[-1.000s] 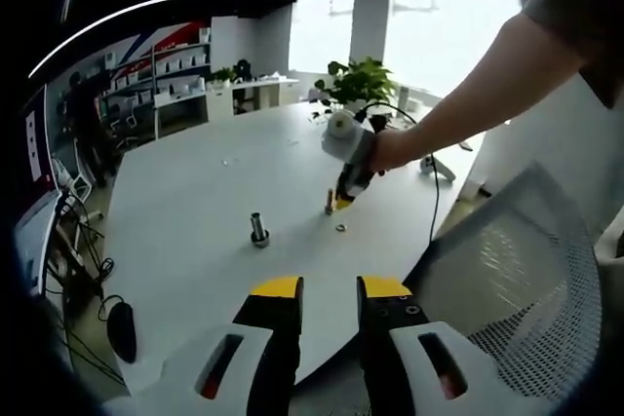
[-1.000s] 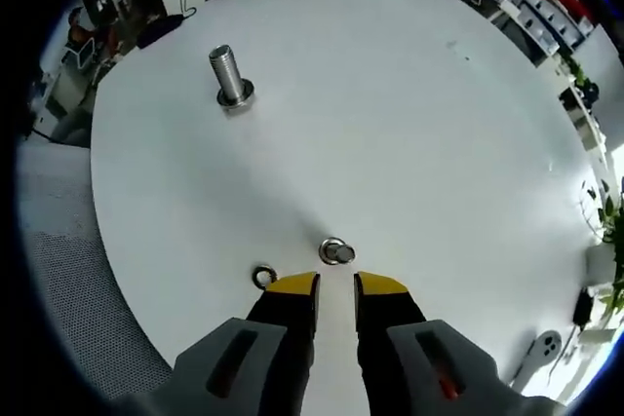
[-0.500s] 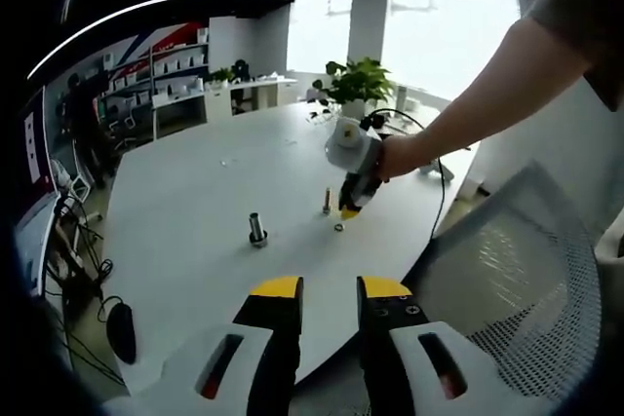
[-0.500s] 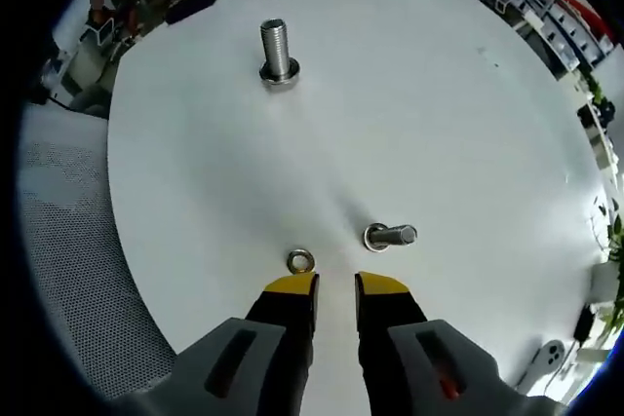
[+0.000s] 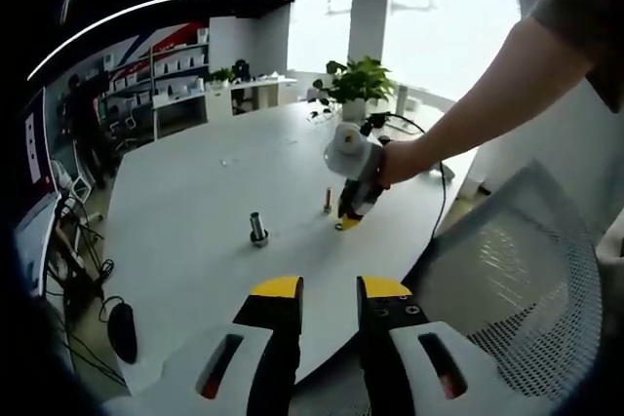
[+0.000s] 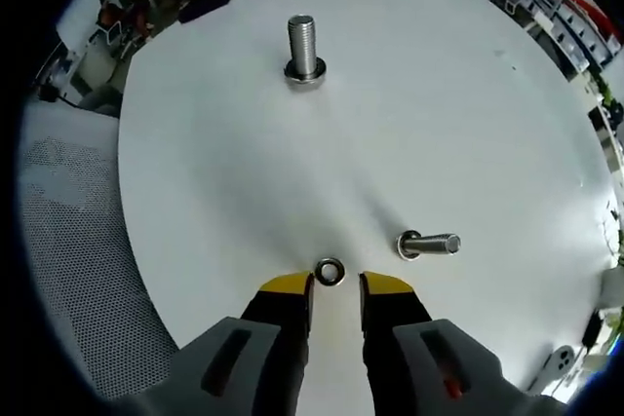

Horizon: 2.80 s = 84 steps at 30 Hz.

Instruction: Place the washer onto the threaded stud by aligning its center hole with the stud, sliding it down to the base, and recovering from edge contact or off-axis alignment until the washer reaches the visible bottom stop.

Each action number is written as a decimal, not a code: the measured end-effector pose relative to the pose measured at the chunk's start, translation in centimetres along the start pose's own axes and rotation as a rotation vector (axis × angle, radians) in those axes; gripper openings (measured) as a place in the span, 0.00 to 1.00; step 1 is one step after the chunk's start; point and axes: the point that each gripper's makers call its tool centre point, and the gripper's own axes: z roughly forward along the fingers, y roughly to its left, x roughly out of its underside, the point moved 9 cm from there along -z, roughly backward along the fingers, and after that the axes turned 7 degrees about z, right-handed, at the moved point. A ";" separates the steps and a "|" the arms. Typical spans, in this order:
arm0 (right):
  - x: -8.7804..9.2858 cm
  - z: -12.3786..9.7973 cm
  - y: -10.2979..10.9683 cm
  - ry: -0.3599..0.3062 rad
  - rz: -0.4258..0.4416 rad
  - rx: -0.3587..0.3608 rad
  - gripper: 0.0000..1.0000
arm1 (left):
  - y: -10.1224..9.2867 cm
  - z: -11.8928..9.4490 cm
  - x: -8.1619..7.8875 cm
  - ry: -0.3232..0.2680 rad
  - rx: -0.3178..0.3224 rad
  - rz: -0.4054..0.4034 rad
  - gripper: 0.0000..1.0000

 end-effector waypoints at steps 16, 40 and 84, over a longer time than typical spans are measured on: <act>0.3 0.2 0.5 0.033 -0.057 -0.017 0.15 | -0.1 0.0 0.0 0.000 0.007 0.000 0.20; -1.5 0.8 0.5 0.236 -0.104 -0.016 0.14 | 0.1 0.0 0.0 0.002 -0.005 0.006 0.19; 1.0 -0.9 0.0 0.016 0.134 0.041 0.13 | 0.1 -0.1 -0.1 -0.005 -0.009 0.009 0.19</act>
